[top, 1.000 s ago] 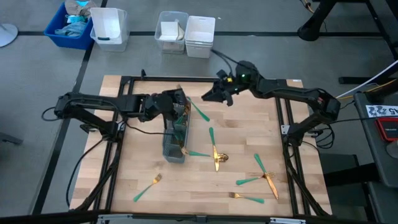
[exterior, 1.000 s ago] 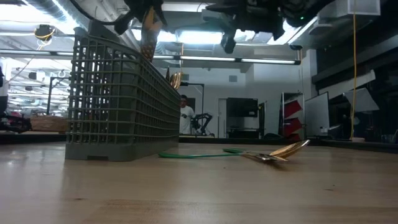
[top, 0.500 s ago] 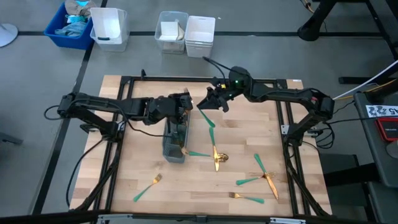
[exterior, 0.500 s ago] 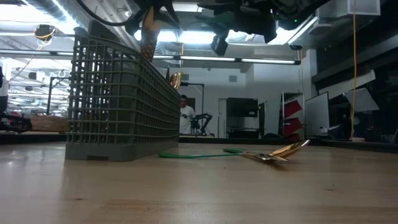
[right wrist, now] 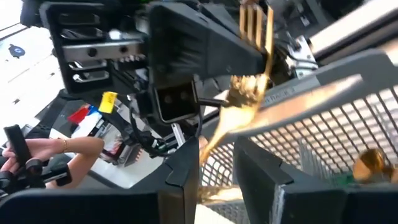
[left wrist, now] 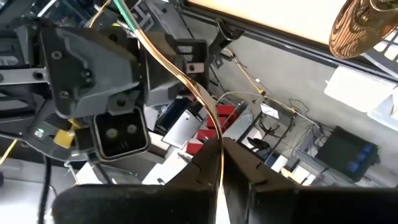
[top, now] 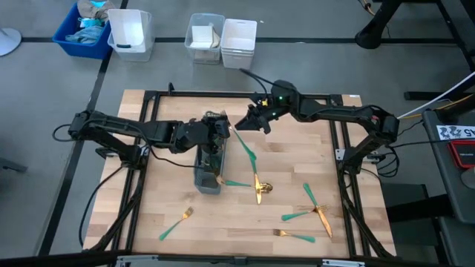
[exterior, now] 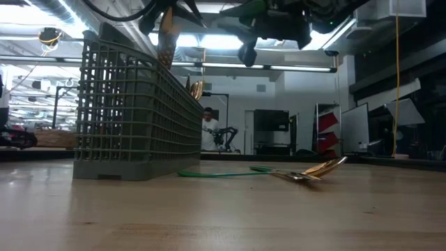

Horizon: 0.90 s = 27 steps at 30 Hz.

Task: Sort silverware
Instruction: Put the green fork into the gray silverware rack

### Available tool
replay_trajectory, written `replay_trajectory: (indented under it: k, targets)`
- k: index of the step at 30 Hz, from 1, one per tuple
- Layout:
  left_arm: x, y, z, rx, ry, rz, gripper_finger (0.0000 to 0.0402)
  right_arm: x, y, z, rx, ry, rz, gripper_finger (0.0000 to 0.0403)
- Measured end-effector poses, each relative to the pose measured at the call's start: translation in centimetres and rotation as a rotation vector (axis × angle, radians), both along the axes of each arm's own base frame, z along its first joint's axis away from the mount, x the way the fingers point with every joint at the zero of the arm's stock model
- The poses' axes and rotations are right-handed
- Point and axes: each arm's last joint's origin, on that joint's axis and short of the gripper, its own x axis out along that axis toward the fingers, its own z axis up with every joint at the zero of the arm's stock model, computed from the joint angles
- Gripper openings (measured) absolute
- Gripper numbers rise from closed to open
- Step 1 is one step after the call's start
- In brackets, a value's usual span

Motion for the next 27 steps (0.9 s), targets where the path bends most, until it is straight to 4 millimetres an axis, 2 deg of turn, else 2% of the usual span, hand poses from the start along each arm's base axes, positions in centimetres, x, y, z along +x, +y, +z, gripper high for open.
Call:
replay_trajectory:
  k: [7,15,22,27]
  targets:
    - [0.0,0.0,0.0,0.005,0.004,-0.002,0.0001,-0.1,0.2,-0.4,0.05,0.056,0.034,0.0101]
    - [0.1,0.1,0.1,0.011,0.004,-0.004,0.0001,0.5,2.6,-0.4,0.058,0.061,0.12,0.0101]
    - [0.1,0.0,0.1,0.005,-0.003,-0.004,0.0001,1.1,4.5,-0.4,0.035,0.057,0.127,0.0101]
    - [0.1,0.0,0.1,0.005,-0.003,-0.006,0.0001,1.1,4.7,-0.4,0.034,0.058,0.127,0.0069]
